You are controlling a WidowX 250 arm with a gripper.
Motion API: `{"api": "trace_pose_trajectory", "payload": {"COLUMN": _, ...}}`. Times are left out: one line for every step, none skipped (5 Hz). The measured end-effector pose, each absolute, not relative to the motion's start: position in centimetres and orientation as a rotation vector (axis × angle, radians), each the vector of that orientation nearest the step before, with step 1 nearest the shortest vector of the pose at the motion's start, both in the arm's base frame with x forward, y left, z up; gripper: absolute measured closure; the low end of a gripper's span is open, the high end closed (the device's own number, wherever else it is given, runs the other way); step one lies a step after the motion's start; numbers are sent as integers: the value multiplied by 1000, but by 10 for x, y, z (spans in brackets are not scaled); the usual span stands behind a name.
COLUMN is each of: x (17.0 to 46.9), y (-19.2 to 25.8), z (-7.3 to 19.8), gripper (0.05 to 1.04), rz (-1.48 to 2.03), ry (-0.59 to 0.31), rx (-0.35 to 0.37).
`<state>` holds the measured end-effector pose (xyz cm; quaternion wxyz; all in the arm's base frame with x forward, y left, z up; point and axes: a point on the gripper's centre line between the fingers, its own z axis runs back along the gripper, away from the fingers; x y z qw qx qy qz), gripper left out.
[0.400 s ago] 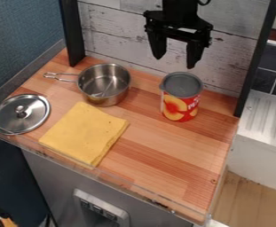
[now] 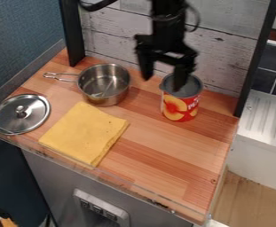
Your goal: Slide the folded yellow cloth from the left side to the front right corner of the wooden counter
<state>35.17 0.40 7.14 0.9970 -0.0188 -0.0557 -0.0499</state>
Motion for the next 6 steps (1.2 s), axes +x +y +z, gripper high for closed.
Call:
{"api": "trace_pose_trajectory", "payload": {"x": 323, "y": 48, "z": 83, "gripper": 83, "rz": -78, "ry": -162, "rx": -26}}
{"api": "trace_pose_trajectory", "payload": {"x": 295, "y": 70, "z": 66, "gripper": 83, "rz": -122, "ry": -154, "rx": -42}}
{"api": "trace_pose_trajectory", "payload": {"x": 281, "y": 82, "z": 44, "gripper": 84, "rz": -147, "ry": -137, "rx": -19}}
{"api": "trace_pose_trajectory", "payload": {"x": 269, "y": 84, "z": 24, "gripper": 84, "rz": -149, "ry": -89, "rx": 13}}
{"api": "trace_pose_trajectory", "payload": {"x": 265, "y": 92, "z": 6, "gripper": 84, "rz": -123, "ry": -69, "rx": 70}}
{"api": "trace_pose_trajectory", "payload": {"x": 263, "y": 92, "z": -3, "gripper": 84, "rz": -112, "ry": -56, "rx": 114}}
